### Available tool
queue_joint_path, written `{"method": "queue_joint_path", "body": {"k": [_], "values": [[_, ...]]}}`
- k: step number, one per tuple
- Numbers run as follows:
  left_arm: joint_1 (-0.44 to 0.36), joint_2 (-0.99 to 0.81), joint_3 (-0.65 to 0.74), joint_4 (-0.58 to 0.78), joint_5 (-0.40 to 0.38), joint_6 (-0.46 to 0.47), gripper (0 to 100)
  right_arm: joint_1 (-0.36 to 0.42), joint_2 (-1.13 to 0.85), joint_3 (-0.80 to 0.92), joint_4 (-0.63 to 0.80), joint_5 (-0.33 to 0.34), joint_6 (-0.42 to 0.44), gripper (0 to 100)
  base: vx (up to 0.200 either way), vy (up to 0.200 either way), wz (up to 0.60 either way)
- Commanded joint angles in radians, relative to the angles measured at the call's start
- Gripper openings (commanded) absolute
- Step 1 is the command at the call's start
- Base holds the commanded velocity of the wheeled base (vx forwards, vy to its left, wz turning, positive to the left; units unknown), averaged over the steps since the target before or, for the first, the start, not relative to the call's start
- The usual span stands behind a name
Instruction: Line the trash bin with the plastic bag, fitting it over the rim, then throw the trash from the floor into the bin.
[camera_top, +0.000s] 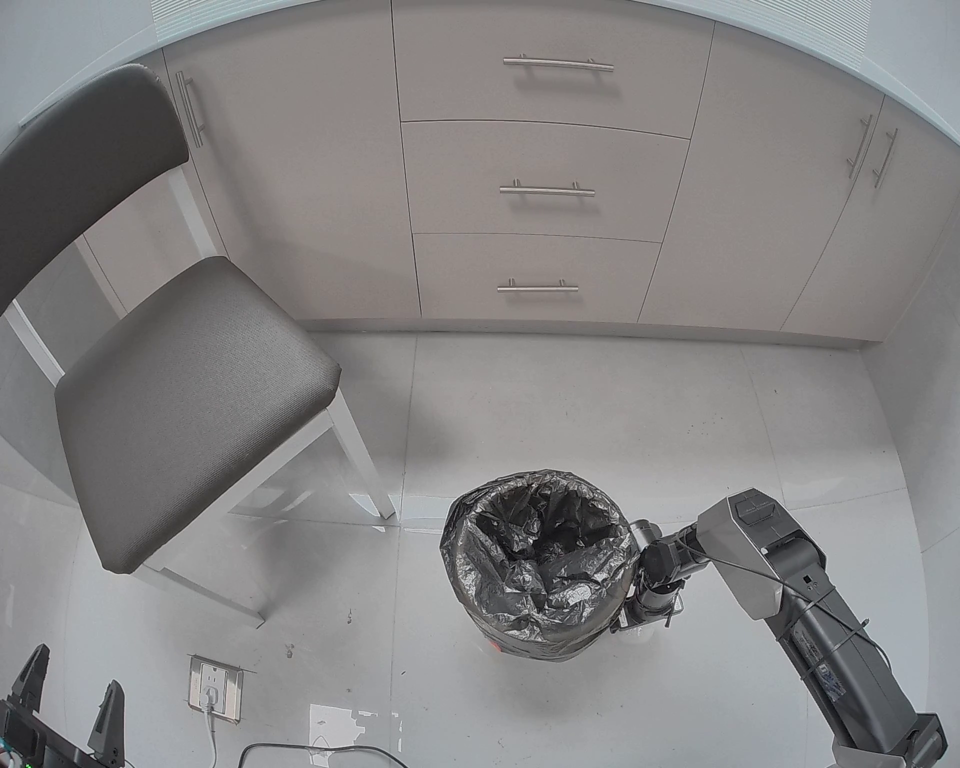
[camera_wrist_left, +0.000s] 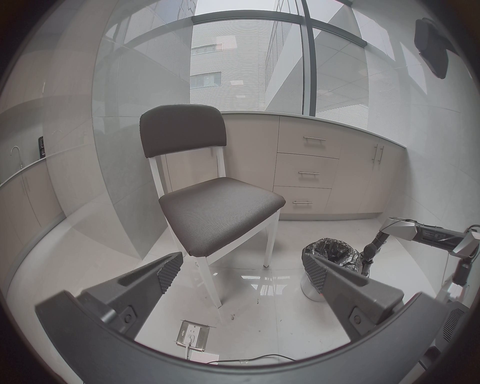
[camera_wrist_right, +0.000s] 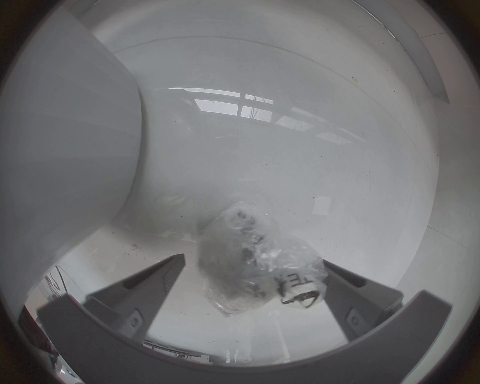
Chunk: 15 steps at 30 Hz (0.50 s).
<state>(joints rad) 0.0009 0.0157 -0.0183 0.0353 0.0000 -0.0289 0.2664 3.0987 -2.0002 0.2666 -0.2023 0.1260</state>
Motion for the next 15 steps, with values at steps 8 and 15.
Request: {"method": "queue_joint_path", "body": {"k": [8, 15], "values": [[0.001, -0.014, 0.000, 0.000, 0.000, 0.000, 100, 0.002, 0.001, 0.000, -0.003, 0.000, -0.002, 0, 0.000, 0.000, 0.00], [0.001, -0.014, 0.000, -0.002, 0.000, 0.000, 100, 0.002, 0.001, 0.000, 0.003, -0.006, 0.000, 0, 0.000, 0.000, 0.00]]}}
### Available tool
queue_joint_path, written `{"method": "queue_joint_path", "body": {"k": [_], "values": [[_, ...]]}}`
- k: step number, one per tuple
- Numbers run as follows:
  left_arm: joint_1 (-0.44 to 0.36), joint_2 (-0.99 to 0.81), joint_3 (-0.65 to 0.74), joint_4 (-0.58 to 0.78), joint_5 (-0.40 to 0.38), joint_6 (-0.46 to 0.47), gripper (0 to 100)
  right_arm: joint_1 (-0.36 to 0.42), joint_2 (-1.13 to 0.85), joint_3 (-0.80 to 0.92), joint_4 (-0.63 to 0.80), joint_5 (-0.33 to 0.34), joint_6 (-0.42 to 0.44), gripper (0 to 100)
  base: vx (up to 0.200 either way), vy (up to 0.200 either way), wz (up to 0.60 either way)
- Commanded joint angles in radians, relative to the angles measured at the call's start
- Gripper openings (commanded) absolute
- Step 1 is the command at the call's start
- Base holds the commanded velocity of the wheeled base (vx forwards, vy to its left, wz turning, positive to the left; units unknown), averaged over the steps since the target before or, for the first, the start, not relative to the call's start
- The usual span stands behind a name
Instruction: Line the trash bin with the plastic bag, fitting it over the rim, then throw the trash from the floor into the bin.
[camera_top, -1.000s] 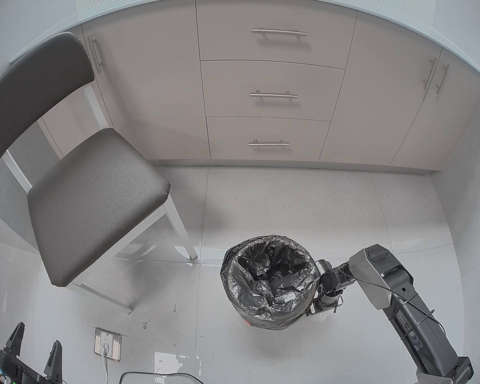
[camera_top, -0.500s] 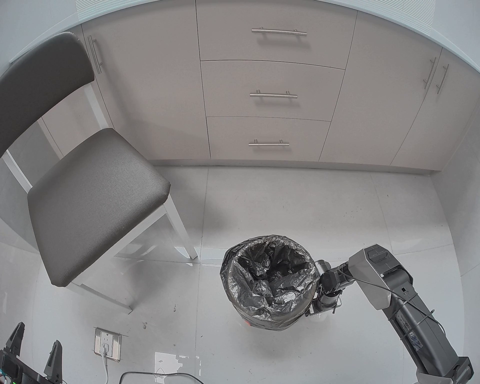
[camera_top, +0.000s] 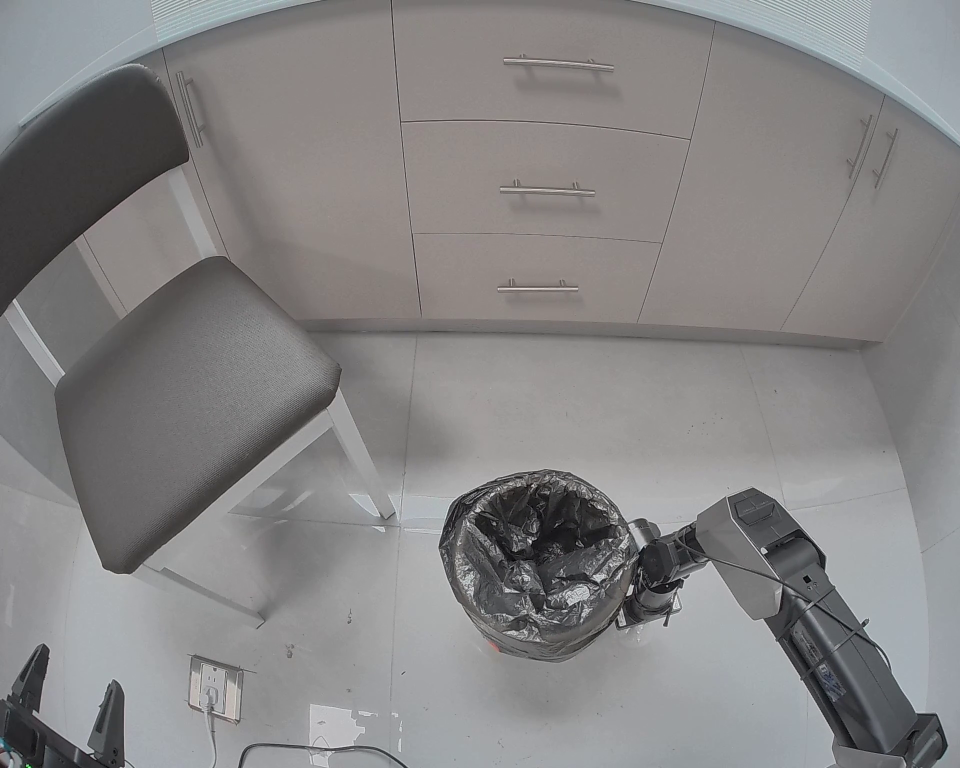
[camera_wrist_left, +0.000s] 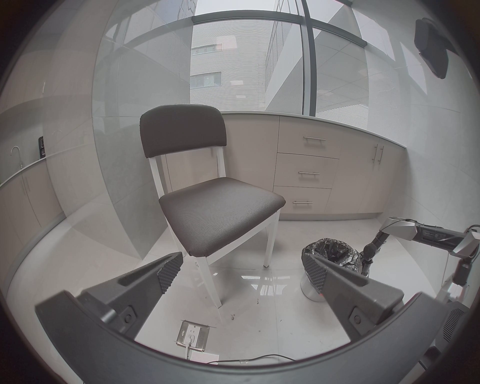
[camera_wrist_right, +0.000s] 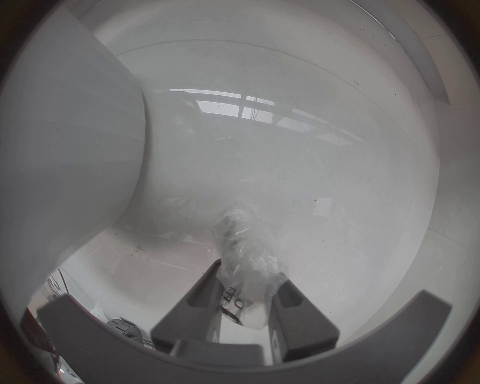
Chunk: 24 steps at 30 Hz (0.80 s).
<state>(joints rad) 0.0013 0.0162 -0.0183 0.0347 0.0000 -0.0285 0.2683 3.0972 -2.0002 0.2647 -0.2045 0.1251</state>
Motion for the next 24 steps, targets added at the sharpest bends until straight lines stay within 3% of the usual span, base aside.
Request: {"method": "queue_joint_path", "body": {"k": [1, 8, 9, 12, 15, 24], "values": [[0.000, -0.015, 0.000, -0.001, 0.000, -0.001, 100, 0.000, 0.003, 0.000, 0.010, -0.006, 0.001, 0, 0.000, 0.000, 0.00], [-0.001, -0.015, 0.000, -0.001, 0.000, -0.001, 100, -0.006, 0.003, 0.000, 0.163, -0.009, 0.021, 0, 0.000, 0.000, 0.00], [-0.001, -0.015, 0.000, -0.001, 0.000, 0.002, 100, -0.008, 0.003, 0.000, 0.275, -0.006, 0.036, 0, 0.000, 0.000, 0.00], [-0.001, -0.015, 0.009, -0.004, 0.002, 0.016, 100, -0.009, -0.032, 0.000, 0.400, 0.002, 0.047, 0, 0.000, 0.000, 0.00], [-0.001, -0.016, 0.011, -0.006, 0.000, 0.035, 100, -0.011, -0.117, 0.000, 0.415, 0.004, 0.105, 0, 0.000, 0.000, 0.00], [0.002, -0.015, 0.009, -0.006, 0.005, 0.007, 100, -0.021, -0.292, 0.000, 0.469, 0.022, 0.146, 0, 0.000, 0.000, 0.00]]}}
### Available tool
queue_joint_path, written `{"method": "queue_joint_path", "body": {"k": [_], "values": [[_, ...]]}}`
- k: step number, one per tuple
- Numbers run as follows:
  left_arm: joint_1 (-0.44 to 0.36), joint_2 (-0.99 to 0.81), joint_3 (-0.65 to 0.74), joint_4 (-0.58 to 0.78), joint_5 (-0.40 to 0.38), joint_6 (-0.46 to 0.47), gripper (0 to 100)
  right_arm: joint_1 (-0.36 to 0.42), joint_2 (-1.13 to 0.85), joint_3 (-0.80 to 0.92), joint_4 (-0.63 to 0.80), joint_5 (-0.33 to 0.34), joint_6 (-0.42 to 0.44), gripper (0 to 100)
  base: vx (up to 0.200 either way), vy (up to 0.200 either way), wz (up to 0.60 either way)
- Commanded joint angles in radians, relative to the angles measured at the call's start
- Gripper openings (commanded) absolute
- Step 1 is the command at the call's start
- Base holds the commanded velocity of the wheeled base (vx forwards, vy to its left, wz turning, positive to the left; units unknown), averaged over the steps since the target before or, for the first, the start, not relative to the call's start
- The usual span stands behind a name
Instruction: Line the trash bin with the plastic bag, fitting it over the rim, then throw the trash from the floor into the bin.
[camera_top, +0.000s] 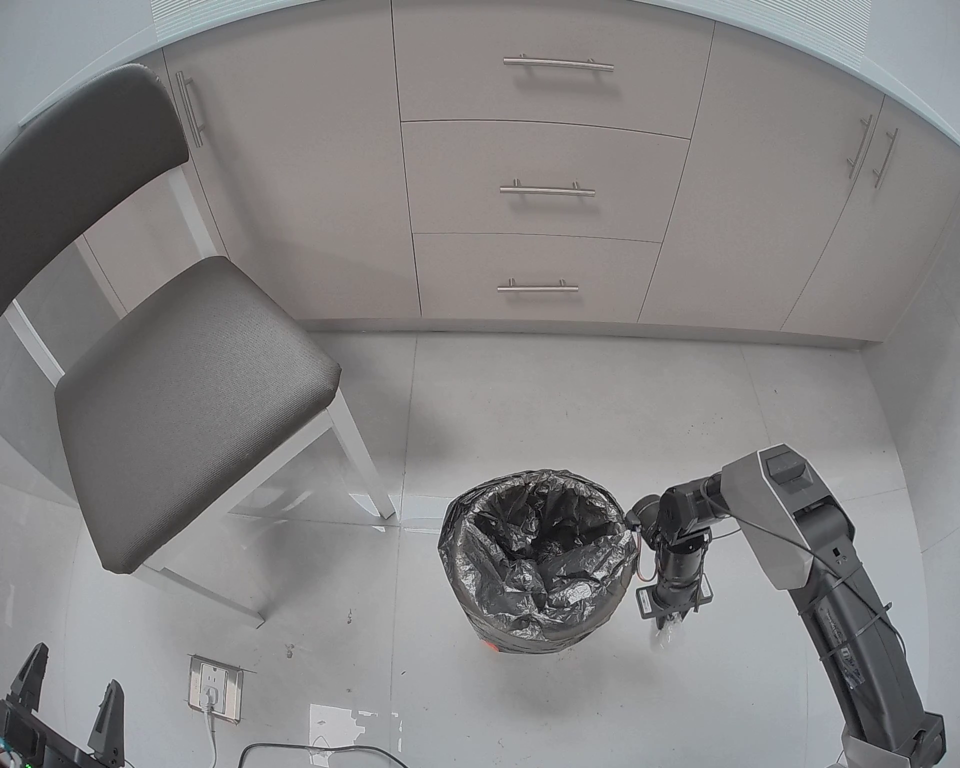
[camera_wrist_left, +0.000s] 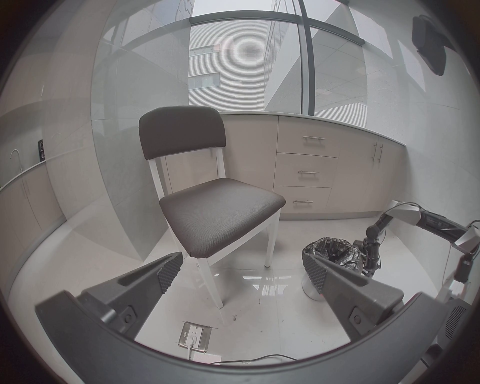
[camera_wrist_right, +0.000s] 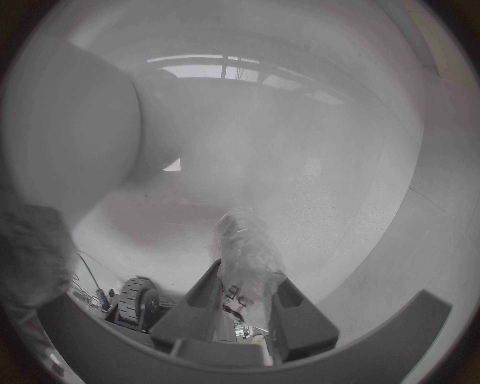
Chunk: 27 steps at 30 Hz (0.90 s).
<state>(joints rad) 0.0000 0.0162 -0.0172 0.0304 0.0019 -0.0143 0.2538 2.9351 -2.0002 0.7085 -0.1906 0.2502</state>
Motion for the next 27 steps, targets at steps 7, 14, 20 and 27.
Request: {"method": "queue_joint_path", "body": {"k": [7, 14, 20, 27], "values": [[0.002, -0.015, 0.008, -0.001, 0.003, -0.001, 100, -0.015, -0.264, 0.000, 0.092, 0.039, 0.040, 0, 0.000, 0.000, 0.00], [0.002, -0.015, 0.010, -0.001, 0.003, 0.000, 100, -0.016, -0.361, 0.000, 0.144, 0.039, 0.061, 0, 0.000, 0.000, 0.00], [0.002, -0.015, 0.010, -0.001, 0.001, 0.000, 100, -0.016, -0.458, 0.000, 0.181, 0.039, 0.058, 0, 0.000, 0.000, 0.00], [0.002, -0.016, 0.010, -0.001, 0.000, 0.010, 100, 0.001, -0.573, 0.000, 0.221, 0.040, 0.061, 0, 0.000, 0.000, 0.00]]}}
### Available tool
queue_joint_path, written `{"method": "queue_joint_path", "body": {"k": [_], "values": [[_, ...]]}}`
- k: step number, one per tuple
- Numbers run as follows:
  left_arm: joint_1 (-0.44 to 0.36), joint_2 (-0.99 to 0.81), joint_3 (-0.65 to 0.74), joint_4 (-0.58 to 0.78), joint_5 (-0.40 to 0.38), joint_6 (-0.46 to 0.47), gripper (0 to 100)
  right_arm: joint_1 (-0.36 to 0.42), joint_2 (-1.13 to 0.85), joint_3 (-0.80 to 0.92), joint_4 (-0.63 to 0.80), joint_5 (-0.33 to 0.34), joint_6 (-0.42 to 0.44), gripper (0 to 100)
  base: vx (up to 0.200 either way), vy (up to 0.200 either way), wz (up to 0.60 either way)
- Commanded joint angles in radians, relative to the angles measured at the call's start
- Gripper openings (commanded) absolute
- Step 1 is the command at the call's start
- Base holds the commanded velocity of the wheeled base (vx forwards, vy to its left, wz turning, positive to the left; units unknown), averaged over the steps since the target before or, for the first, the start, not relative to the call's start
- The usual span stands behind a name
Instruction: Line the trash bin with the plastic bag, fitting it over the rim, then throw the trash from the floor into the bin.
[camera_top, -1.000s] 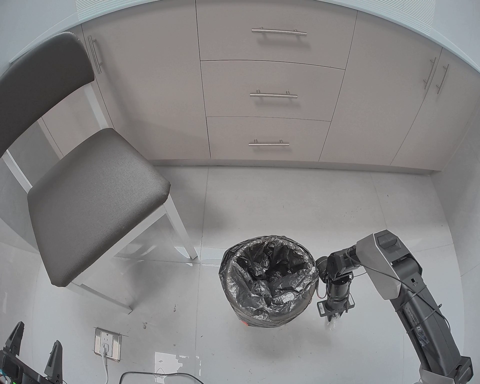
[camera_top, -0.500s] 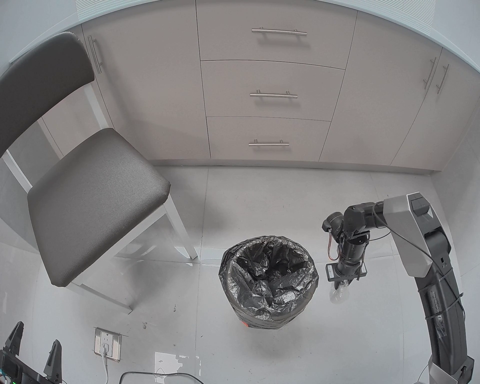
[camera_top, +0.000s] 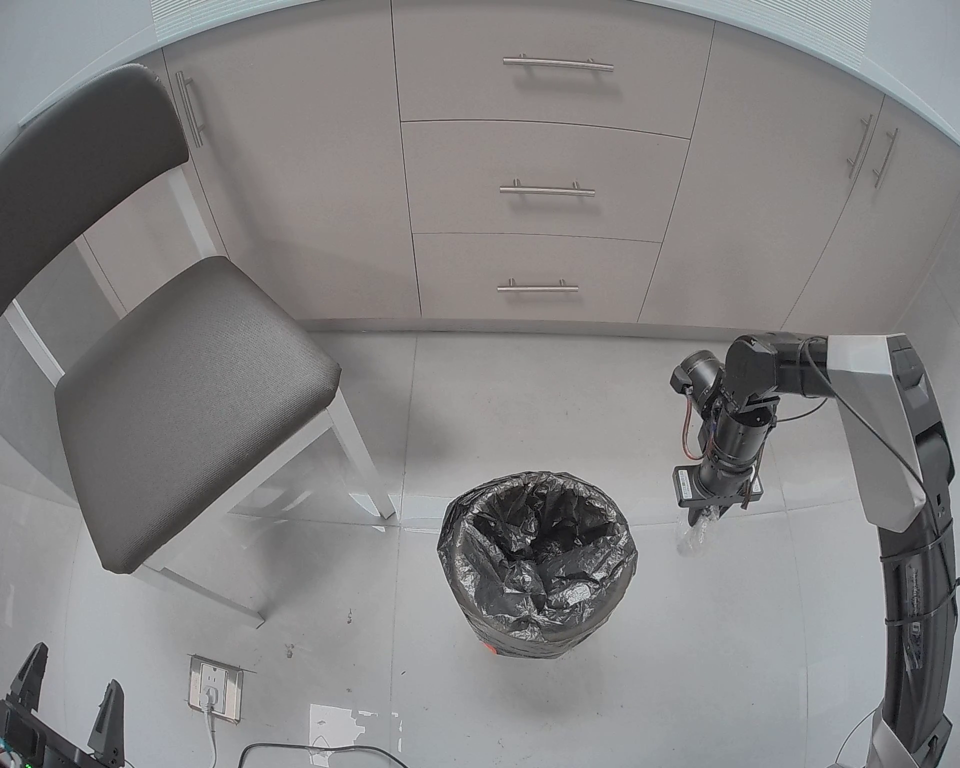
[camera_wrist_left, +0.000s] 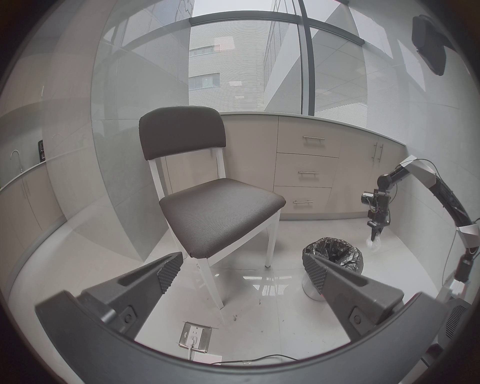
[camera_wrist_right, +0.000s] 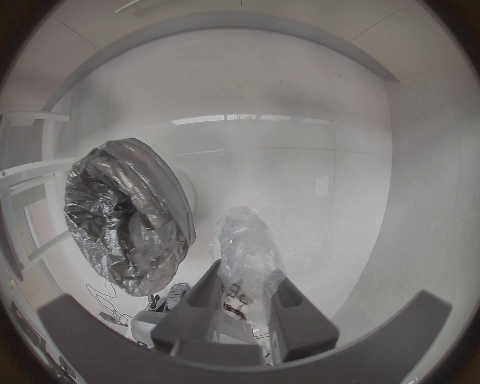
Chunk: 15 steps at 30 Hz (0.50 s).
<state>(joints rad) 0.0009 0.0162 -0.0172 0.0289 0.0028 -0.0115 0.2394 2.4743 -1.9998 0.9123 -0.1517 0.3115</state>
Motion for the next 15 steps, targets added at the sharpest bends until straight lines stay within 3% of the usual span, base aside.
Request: {"method": "queue_joint_path", "body": {"k": [1, 11, 15], "values": [[-0.001, -0.016, 0.010, 0.000, -0.001, 0.007, 100, 0.018, -0.126, 0.000, 0.026, 0.001, 0.001, 0, 0.000, 0.000, 0.00], [-0.001, -0.016, 0.010, 0.000, -0.001, 0.005, 100, 0.189, -0.241, 0.000, 0.053, 0.001, 0.018, 0, 0.000, 0.000, 0.00], [-0.001, -0.016, 0.010, 0.000, -0.001, 0.005, 100, 0.308, -0.244, 0.000, 0.048, -0.023, 0.044, 0, 0.000, 0.000, 0.00]]}}
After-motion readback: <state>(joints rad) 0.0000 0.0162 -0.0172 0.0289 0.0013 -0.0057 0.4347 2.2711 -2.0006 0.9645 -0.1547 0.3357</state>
